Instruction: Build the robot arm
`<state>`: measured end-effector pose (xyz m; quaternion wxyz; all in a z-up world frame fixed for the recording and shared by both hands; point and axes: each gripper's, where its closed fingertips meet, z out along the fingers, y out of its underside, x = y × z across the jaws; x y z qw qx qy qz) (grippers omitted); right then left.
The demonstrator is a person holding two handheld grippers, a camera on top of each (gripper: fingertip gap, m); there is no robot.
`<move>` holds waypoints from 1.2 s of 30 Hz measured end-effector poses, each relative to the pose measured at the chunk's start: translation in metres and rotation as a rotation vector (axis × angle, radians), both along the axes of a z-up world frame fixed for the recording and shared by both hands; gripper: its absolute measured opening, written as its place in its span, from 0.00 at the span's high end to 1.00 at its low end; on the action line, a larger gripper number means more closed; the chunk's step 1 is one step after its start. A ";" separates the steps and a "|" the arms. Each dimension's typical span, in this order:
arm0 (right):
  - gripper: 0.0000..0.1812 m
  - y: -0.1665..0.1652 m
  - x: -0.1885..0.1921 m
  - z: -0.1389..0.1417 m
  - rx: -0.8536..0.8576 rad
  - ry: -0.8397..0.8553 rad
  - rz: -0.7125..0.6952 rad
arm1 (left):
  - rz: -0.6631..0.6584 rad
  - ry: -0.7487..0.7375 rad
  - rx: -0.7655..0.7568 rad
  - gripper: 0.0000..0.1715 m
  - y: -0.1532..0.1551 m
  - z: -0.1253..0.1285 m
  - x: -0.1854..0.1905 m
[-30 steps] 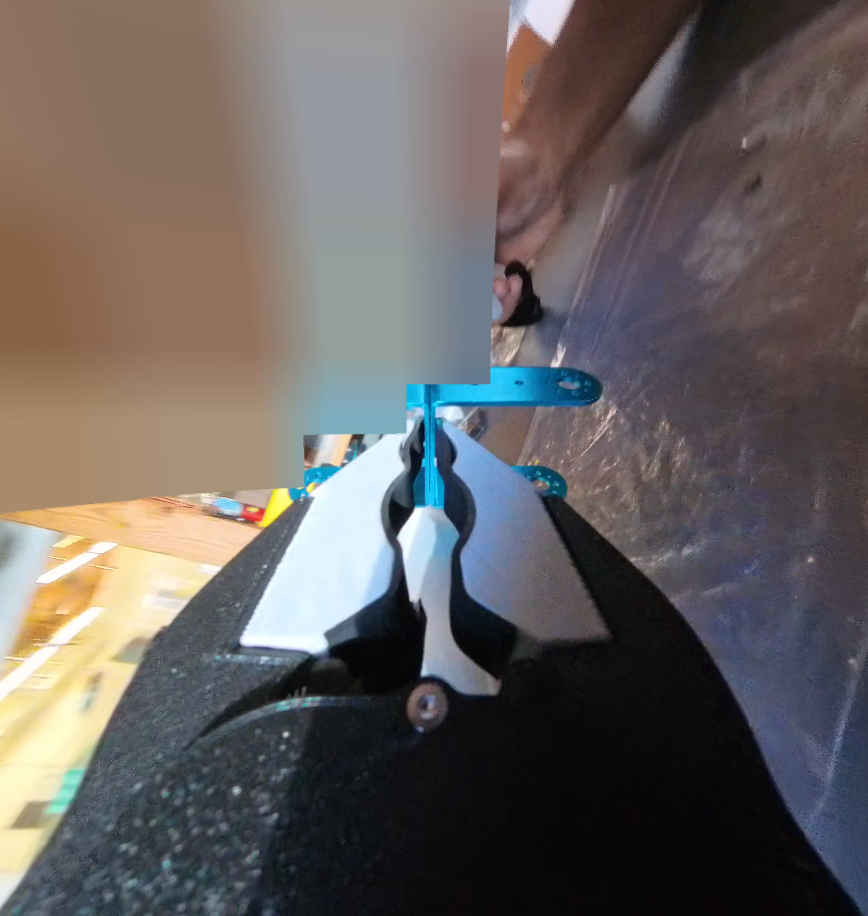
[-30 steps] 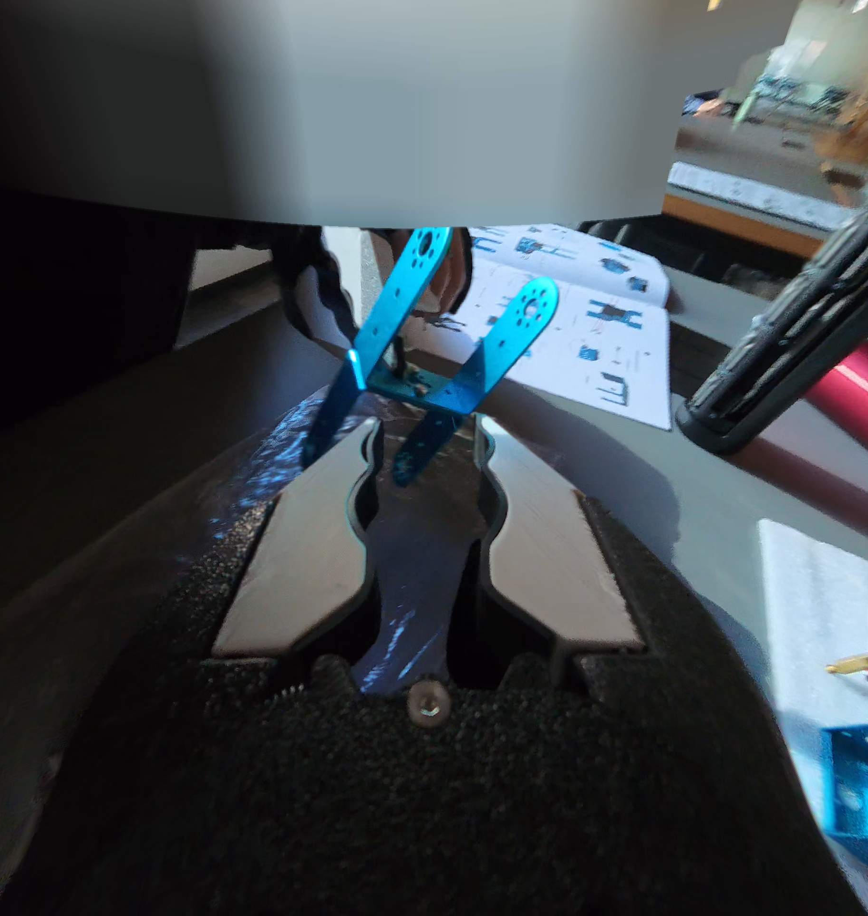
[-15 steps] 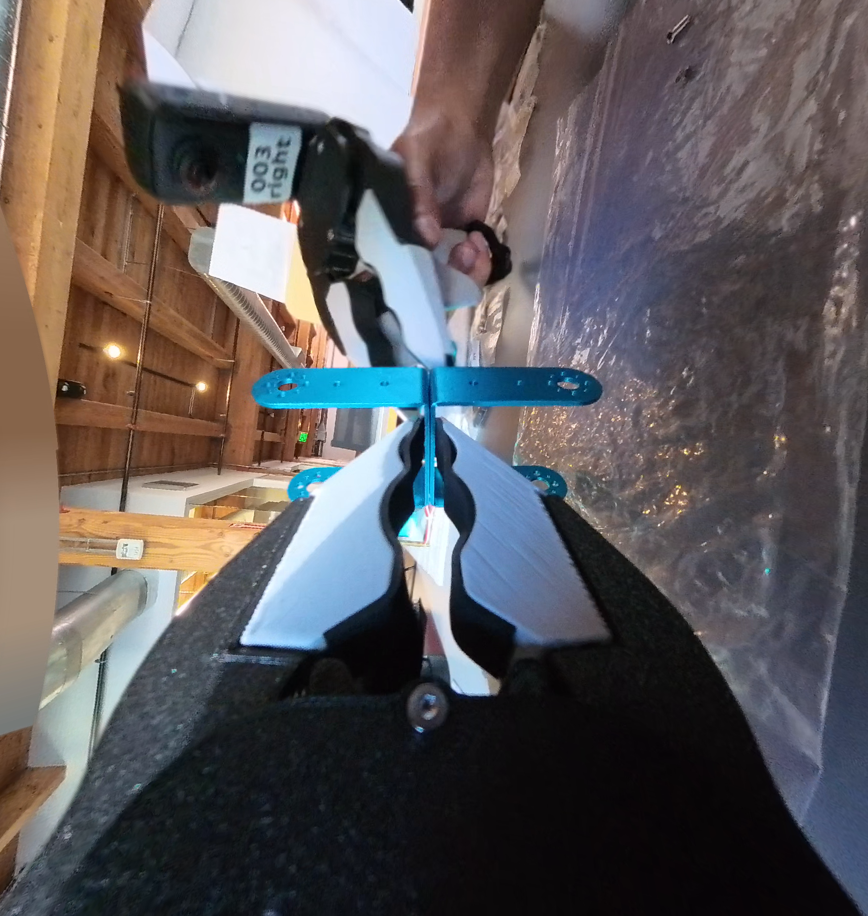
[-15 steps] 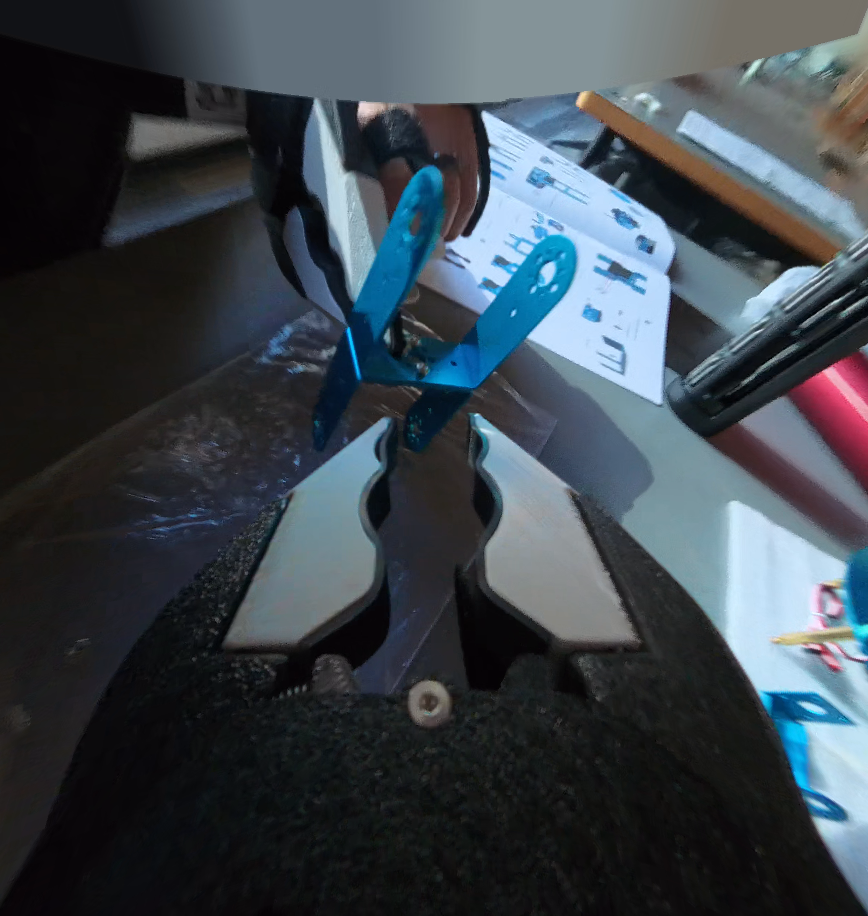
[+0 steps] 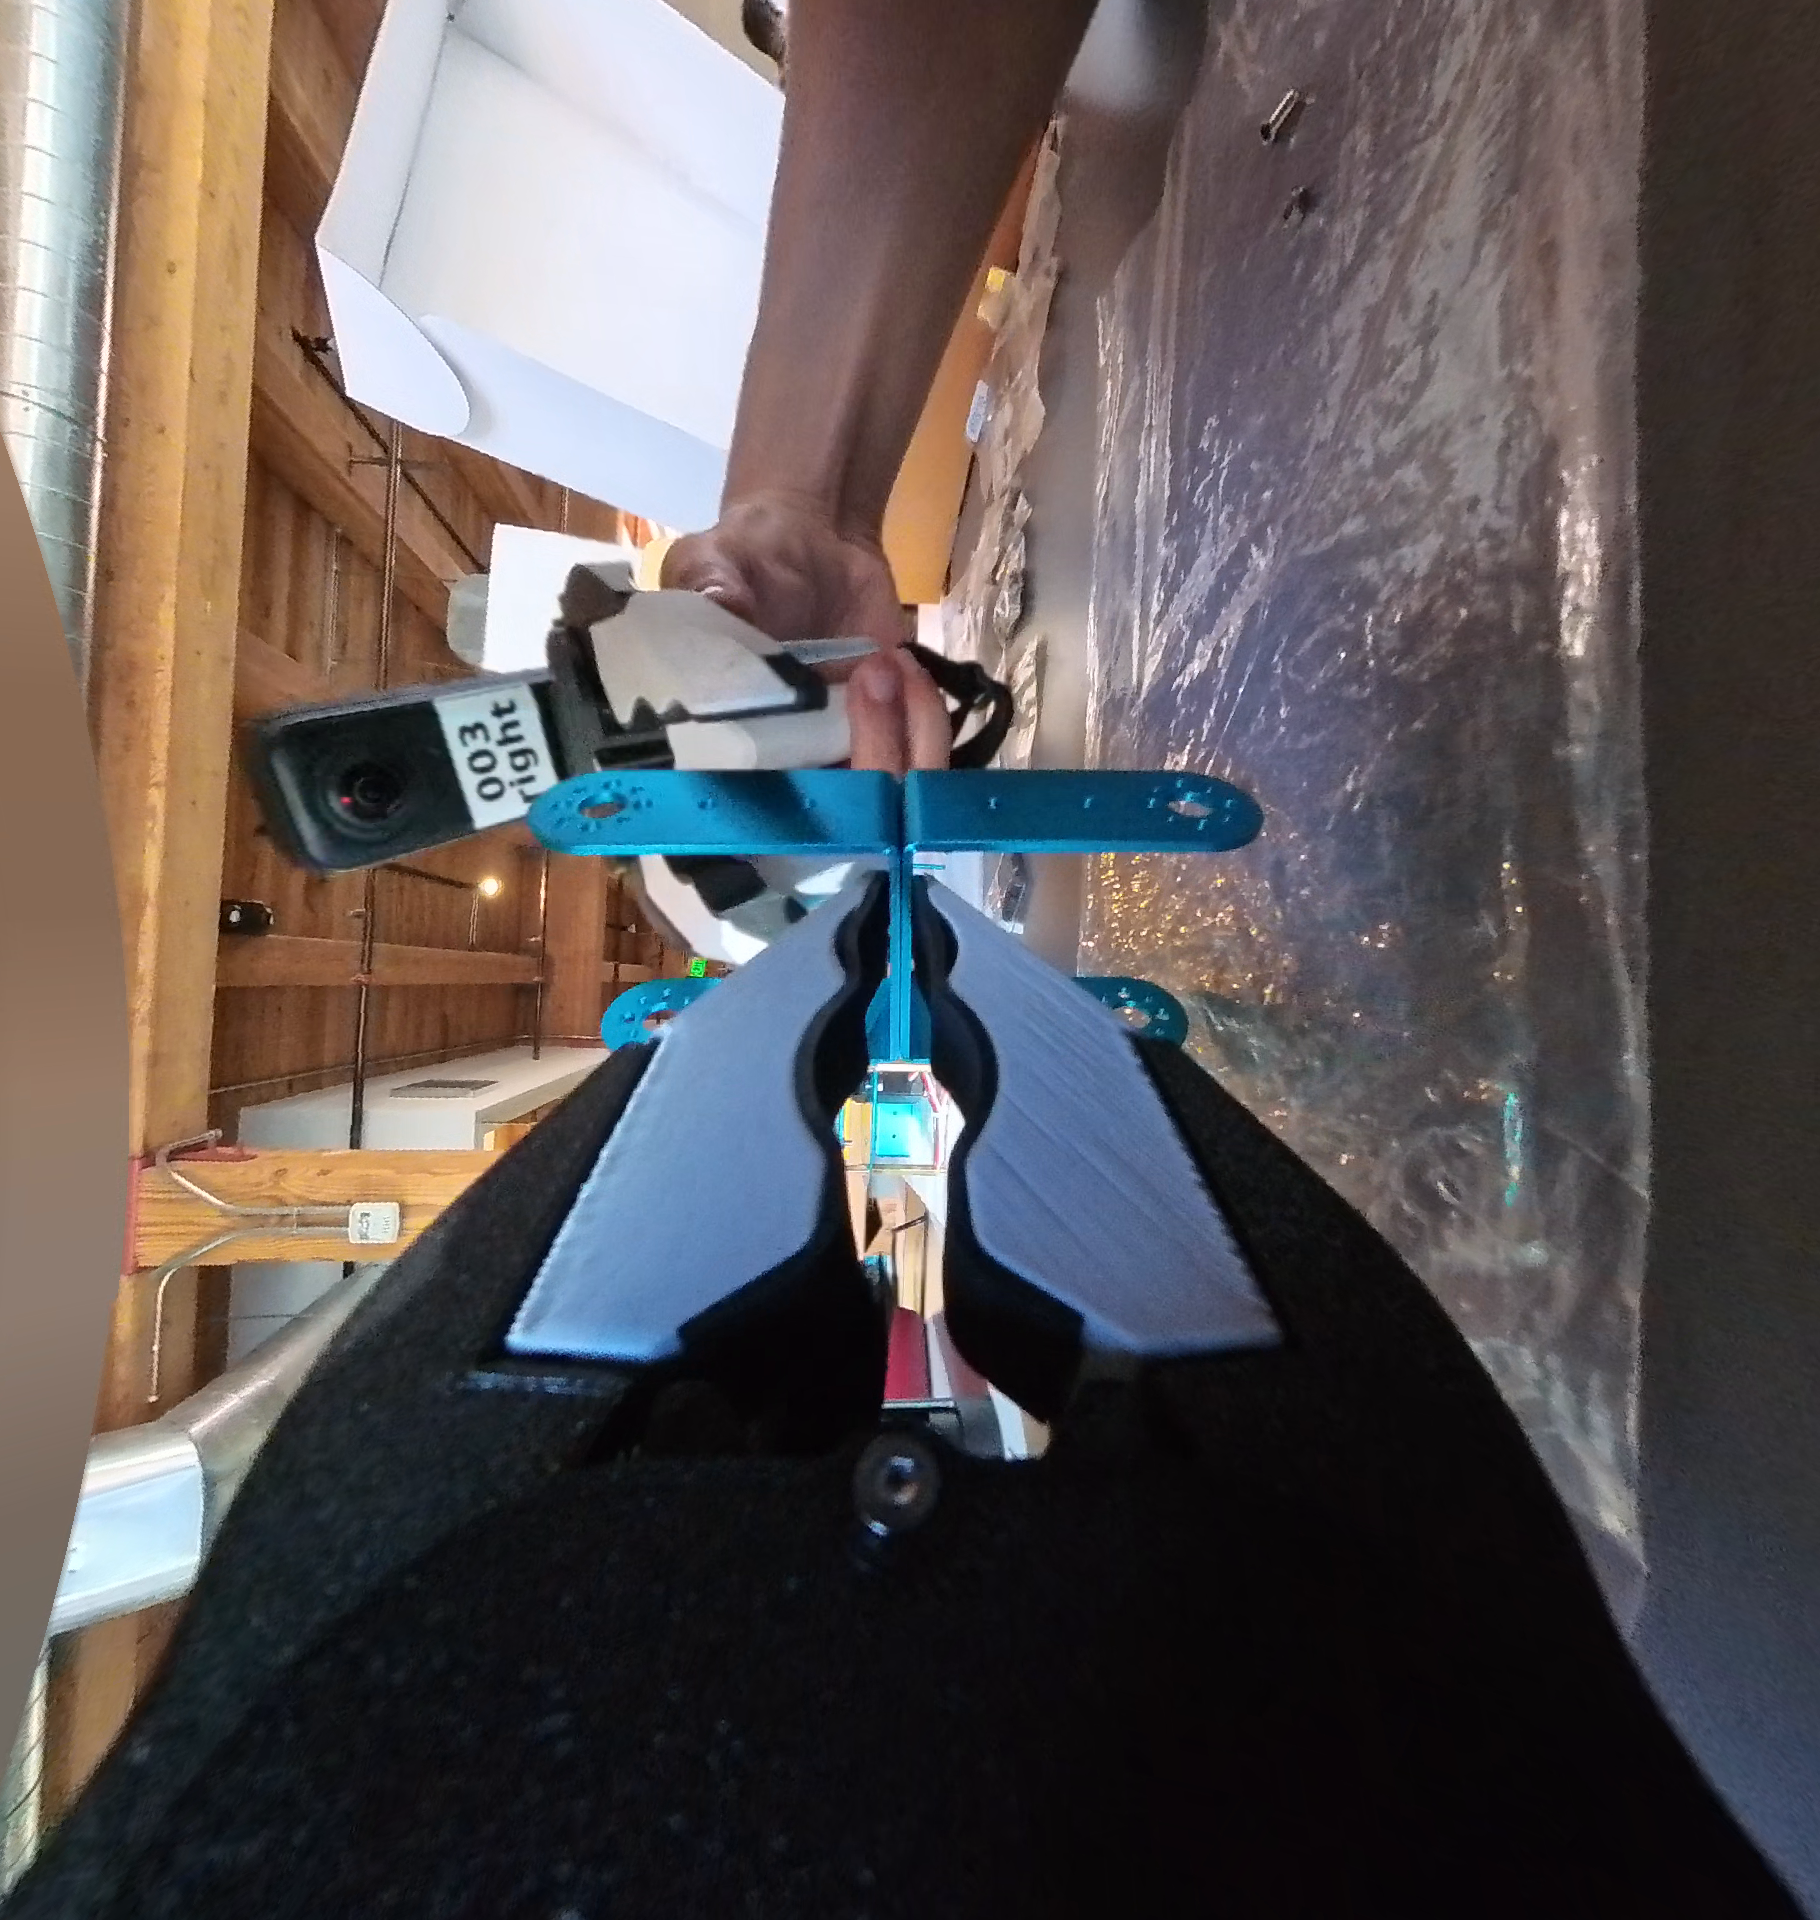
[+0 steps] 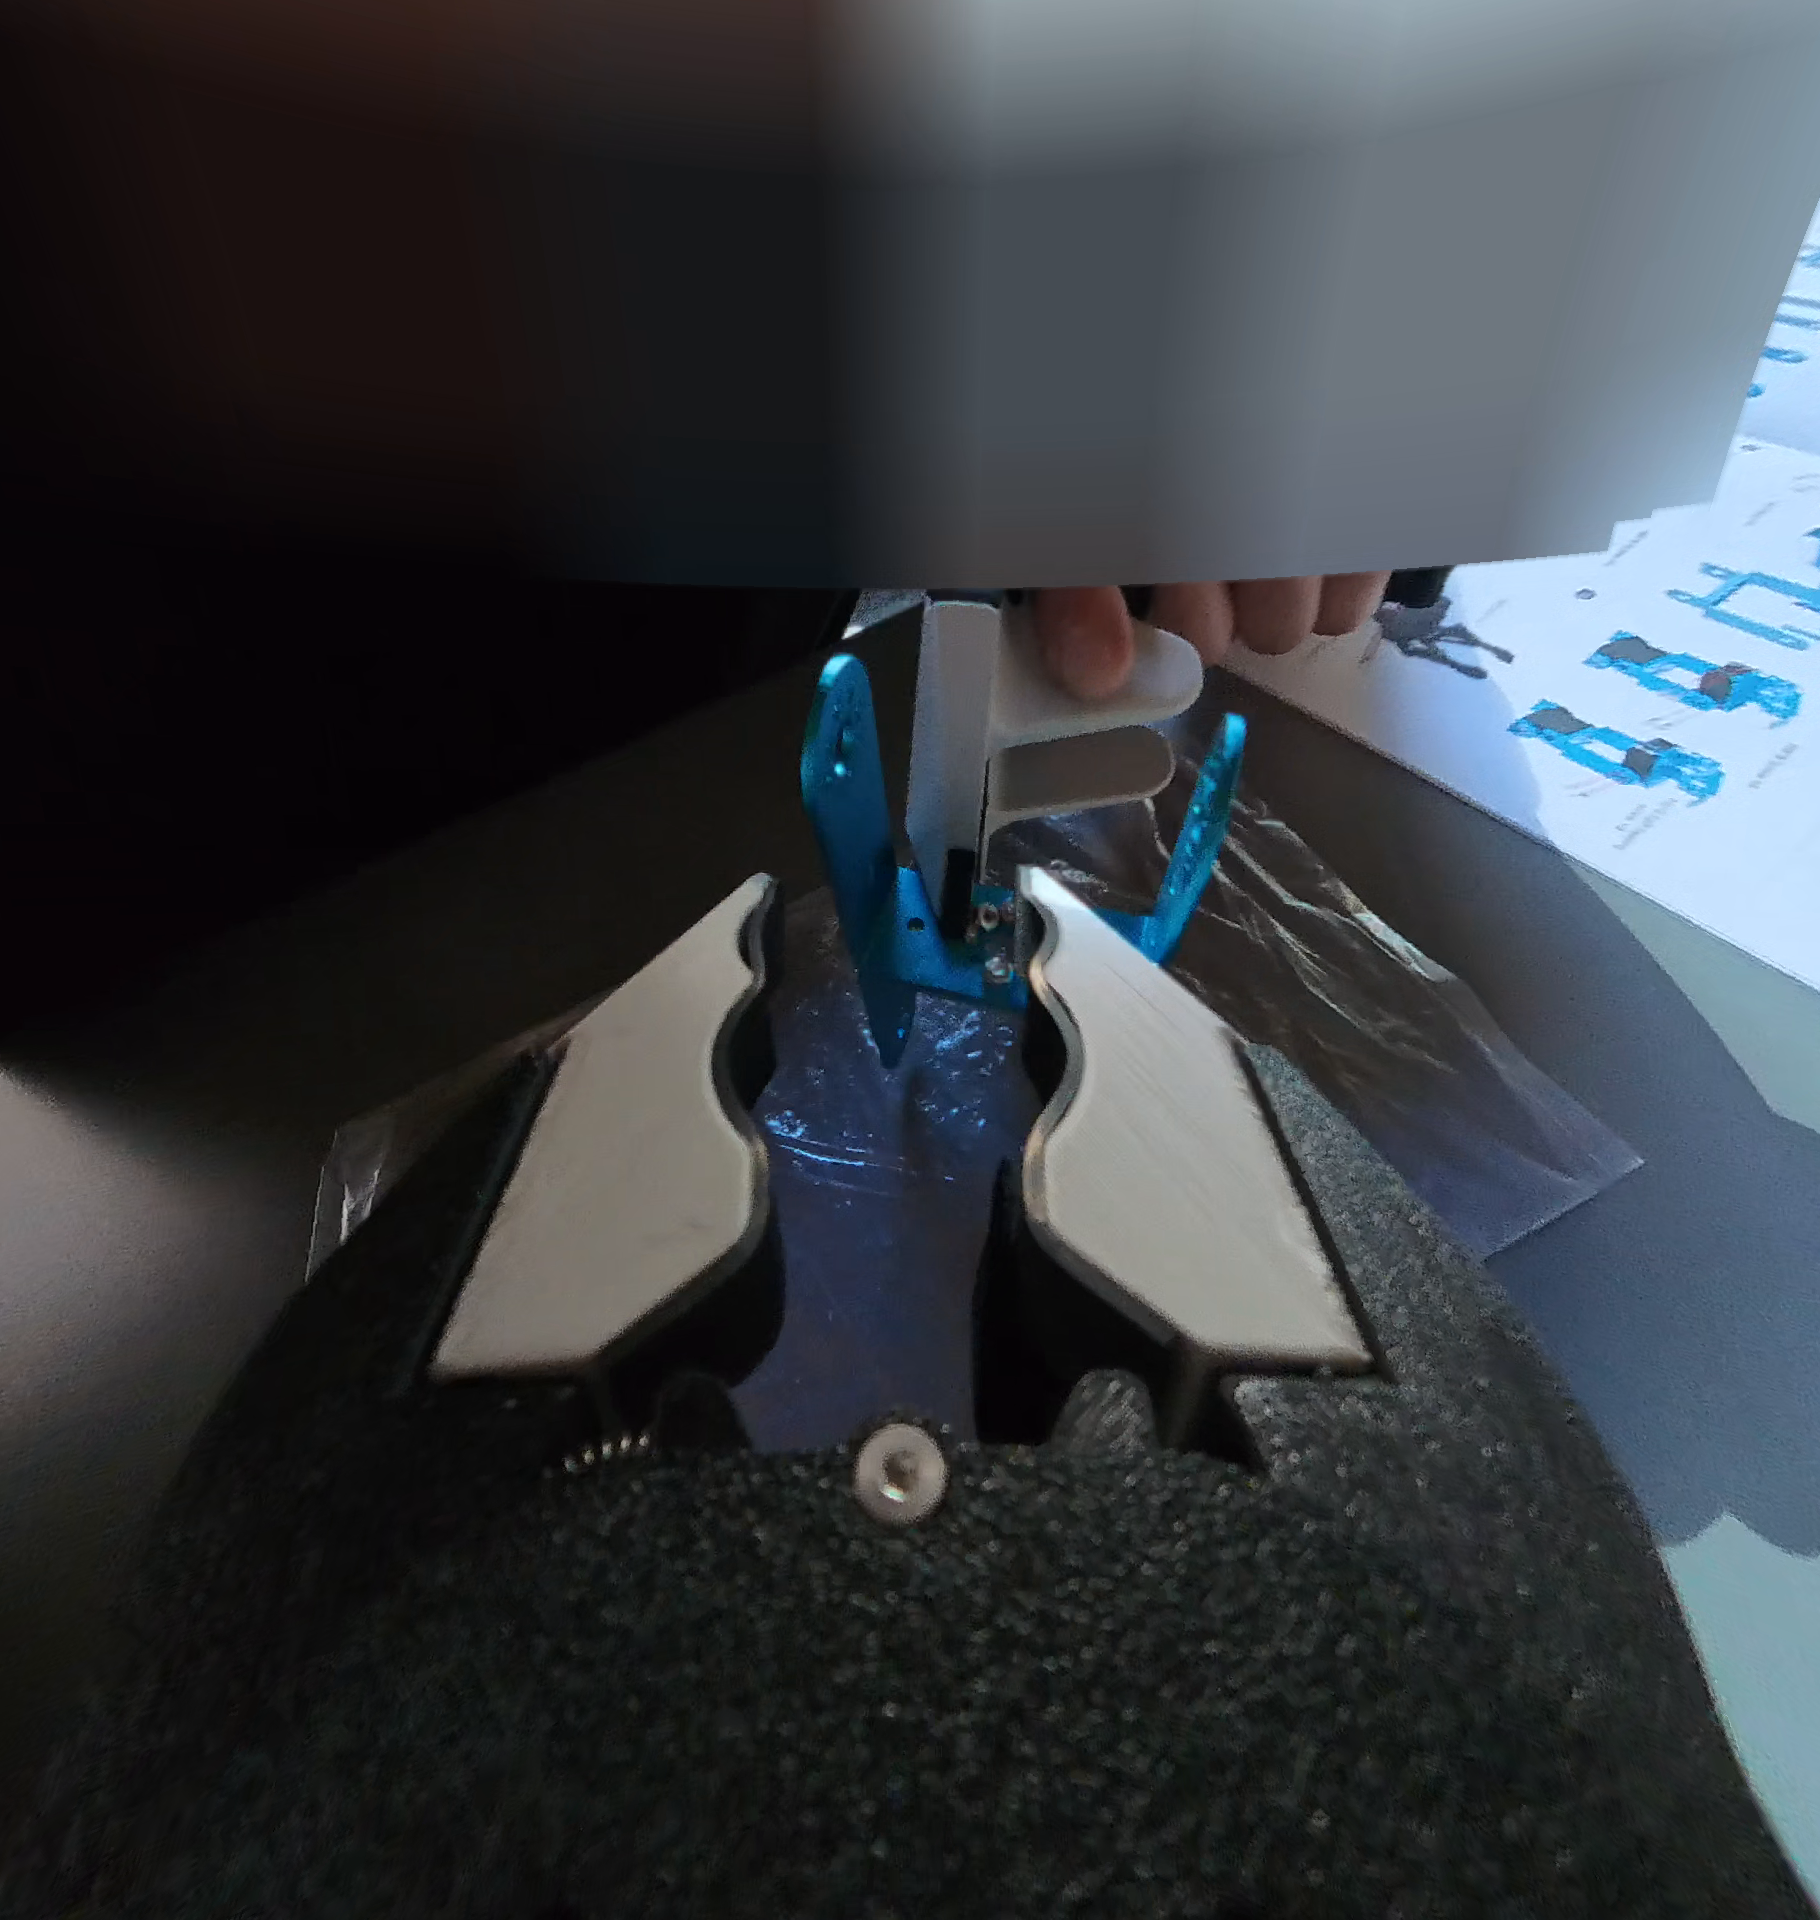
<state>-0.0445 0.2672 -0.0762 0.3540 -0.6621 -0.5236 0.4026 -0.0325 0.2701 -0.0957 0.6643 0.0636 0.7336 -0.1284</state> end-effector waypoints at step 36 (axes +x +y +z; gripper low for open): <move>0.82 0.008 0.021 0.013 0.015 -0.004 -0.079 | 0.038 -0.032 0.059 0.99 0.005 -0.002 0.004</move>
